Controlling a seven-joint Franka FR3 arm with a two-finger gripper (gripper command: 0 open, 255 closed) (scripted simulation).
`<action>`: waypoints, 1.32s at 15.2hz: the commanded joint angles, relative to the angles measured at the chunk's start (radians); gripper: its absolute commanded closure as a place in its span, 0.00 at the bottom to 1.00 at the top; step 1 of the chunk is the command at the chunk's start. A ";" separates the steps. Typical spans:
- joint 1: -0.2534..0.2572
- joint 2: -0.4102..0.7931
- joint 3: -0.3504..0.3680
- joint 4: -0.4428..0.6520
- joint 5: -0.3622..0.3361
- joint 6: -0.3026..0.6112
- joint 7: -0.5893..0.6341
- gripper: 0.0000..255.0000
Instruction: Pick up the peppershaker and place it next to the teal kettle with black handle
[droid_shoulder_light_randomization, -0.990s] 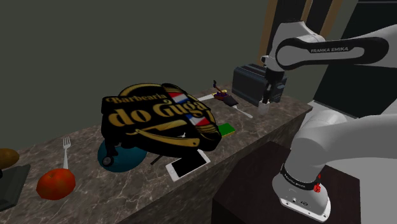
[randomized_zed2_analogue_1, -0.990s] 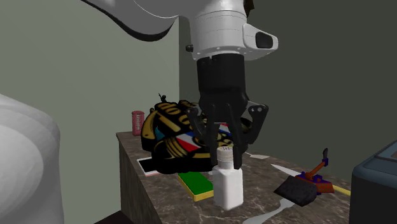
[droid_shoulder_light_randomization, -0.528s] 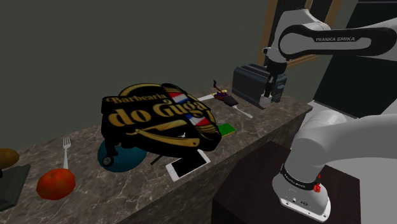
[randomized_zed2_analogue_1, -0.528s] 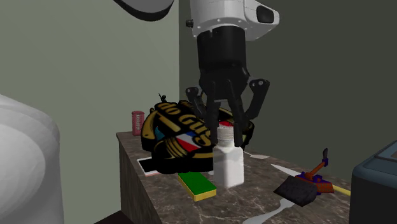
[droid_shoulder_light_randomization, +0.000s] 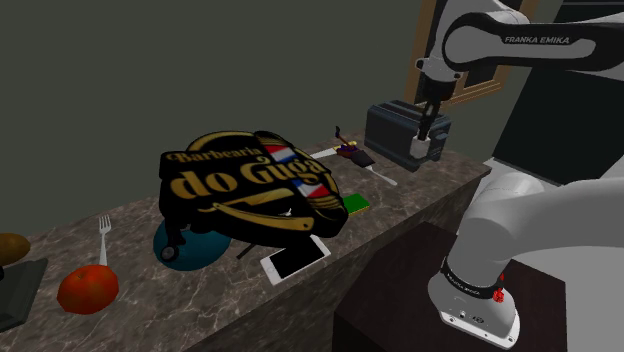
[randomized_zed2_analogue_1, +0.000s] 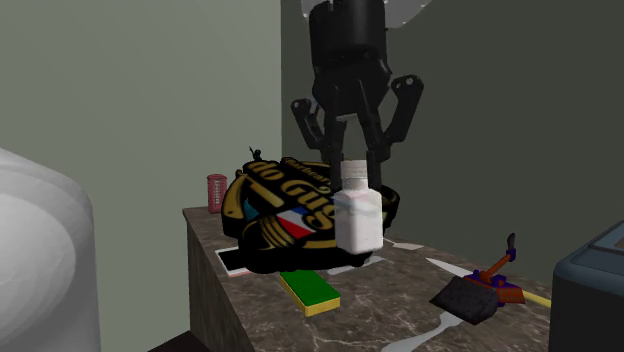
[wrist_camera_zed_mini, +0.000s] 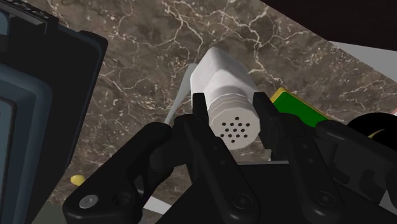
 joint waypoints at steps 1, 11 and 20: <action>0.003 0.007 0.005 0.030 0.006 -0.023 -0.003 1.00; 0.019 0.045 0.033 0.183 0.035 -0.137 -0.012 1.00; 0.039 0.077 0.092 0.270 0.082 -0.201 0.030 1.00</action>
